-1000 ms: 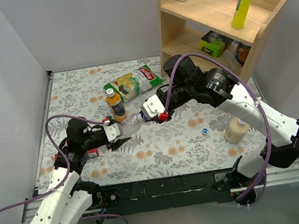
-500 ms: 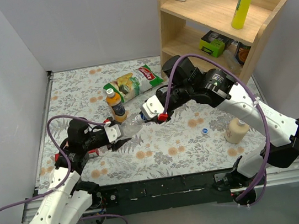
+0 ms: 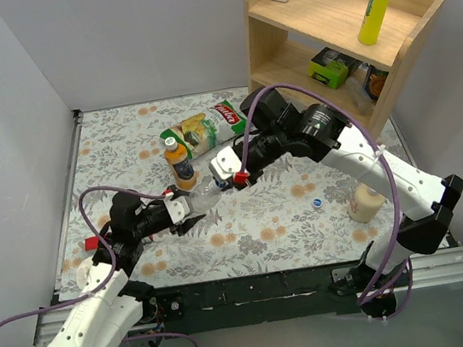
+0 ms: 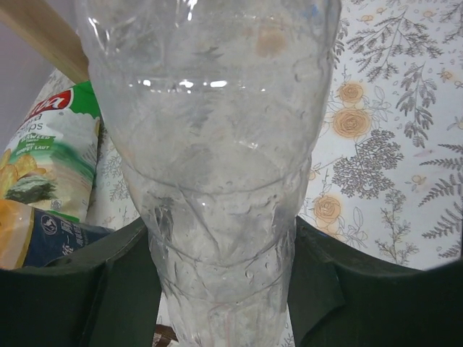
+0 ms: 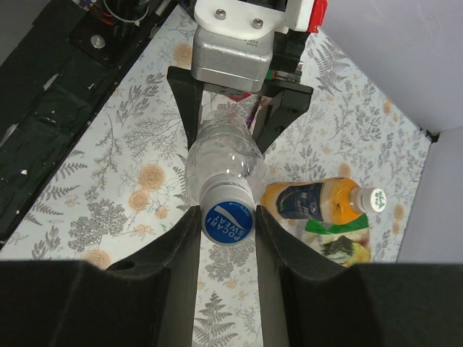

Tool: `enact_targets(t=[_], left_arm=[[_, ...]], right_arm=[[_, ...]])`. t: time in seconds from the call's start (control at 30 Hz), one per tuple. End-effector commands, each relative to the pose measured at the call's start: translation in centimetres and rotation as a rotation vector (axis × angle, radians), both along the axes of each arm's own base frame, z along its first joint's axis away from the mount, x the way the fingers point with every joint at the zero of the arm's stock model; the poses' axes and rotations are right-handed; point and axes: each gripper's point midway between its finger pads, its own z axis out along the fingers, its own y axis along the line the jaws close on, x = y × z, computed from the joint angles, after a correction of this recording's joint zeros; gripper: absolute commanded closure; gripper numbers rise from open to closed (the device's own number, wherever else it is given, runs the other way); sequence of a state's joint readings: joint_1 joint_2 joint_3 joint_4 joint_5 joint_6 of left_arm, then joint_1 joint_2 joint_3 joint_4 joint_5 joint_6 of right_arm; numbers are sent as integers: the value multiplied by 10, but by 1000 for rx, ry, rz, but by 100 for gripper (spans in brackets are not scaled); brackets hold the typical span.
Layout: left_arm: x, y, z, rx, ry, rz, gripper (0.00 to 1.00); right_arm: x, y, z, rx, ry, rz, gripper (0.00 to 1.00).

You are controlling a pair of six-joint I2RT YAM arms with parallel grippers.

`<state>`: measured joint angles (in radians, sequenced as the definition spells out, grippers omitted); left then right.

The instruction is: Screw on the bottle caps

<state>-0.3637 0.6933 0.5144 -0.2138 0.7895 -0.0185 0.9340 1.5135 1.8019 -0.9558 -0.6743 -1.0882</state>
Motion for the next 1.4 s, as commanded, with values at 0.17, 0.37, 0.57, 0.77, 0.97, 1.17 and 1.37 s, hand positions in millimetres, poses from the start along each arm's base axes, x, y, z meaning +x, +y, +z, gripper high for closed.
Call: enact_targets(t=[0.17, 0.37, 0.57, 0.77, 0.97, 1.17, 1.37], left_arm=[[27, 1, 41, -259, -168, 164, 100], [37, -2, 32, -294, -158, 187, 100], [57, 0, 30, -330, -140, 261, 100], [63, -4, 25, -308, -180, 282, 100], [69, -3, 12, -287, -116, 325, 100], [66, 0, 2, -291, -101, 342, 100], [67, 0, -3, -280, -112, 341, 100]], right_arm=[[26, -2, -42, -178, 422, -223, 92], [29, 7, -53, -257, 594, -303, 94], [34, 7, -73, -341, 741, -495, 98], [27, 0, -108, -457, 885, -662, 99], [28, 2, -122, -492, 936, -739, 99], [35, 6, -127, -492, 1011, -762, 99], [32, 9, -136, -519, 1069, -736, 99]])
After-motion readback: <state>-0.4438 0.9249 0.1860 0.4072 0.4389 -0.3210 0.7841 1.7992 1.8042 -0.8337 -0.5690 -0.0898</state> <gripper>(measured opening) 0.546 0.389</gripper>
